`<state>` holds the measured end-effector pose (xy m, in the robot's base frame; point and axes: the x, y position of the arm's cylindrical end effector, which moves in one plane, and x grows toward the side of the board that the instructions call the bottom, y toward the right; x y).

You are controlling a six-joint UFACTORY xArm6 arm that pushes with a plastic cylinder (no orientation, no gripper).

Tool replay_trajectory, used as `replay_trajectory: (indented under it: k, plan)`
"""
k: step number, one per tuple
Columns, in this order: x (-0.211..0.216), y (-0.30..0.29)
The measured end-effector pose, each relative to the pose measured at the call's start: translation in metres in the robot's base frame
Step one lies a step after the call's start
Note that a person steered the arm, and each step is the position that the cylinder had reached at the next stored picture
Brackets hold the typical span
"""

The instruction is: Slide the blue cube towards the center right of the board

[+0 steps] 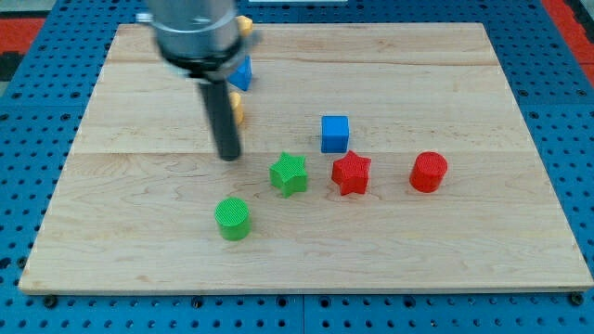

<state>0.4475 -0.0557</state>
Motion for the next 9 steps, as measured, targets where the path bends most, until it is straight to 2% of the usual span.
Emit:
replay_trajectory:
  k: [1, 2, 3, 4, 5, 8, 9]
  plan:
    - [0.023, 0.013]
    - [0.019, 0.004]
    - [0.007, -0.005]
    - [-0.018, 0.062]
    - [-0.037, 0.088]
    - [-0.059, 0.122]
    - [-0.046, 0.093]
